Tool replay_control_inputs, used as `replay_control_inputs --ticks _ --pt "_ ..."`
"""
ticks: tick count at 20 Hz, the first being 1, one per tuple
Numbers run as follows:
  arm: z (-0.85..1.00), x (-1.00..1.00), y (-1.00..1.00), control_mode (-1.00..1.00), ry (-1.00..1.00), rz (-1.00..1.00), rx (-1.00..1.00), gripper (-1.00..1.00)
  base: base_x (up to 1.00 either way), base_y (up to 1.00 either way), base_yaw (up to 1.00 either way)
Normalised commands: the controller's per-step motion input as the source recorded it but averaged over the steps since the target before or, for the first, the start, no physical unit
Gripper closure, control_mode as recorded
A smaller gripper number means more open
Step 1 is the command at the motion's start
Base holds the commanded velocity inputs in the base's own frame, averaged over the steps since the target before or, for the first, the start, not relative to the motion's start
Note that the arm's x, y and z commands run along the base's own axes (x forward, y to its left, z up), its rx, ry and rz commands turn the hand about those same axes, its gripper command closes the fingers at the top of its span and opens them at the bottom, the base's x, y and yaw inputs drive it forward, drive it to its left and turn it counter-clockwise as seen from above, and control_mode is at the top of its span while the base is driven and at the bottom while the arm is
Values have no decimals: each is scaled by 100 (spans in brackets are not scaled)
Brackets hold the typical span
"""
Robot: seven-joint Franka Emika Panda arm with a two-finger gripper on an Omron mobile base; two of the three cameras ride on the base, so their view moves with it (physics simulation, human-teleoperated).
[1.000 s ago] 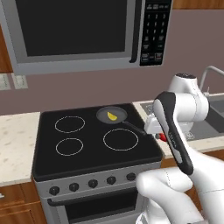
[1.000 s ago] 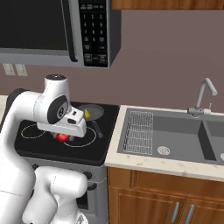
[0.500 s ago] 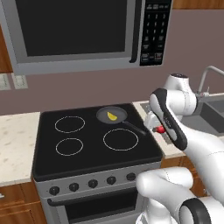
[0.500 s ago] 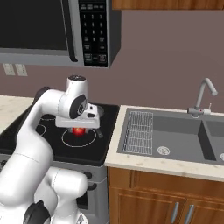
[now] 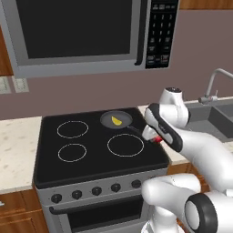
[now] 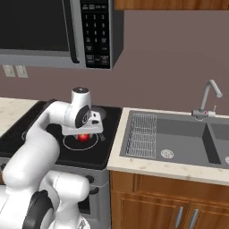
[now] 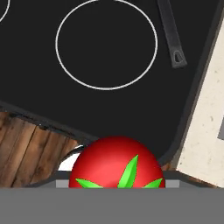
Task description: Put the tomato and lemon wedge in the pan. Then turn on the rear right burner and set the heat to medium.
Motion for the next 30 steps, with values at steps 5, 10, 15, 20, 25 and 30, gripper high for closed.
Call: replay_control_inputs --ticks 5,10,15,20,25,30 --pt "-34 58 26 -100 -4 0 0 100 0 0 0" --pt "-2 62 19 -100 -1 -4 0 100 0 0 0" --pt "13 55 9 -100 0 -8 0 100 0 0 0" --pt "3 48 1 -100 5 -5 0 100 0 0 0" --pt "1 32 -1 -100 10 0 0 100 0 0 0" --pt "0 11 0 -100 0 0 0 100 0 0 0"
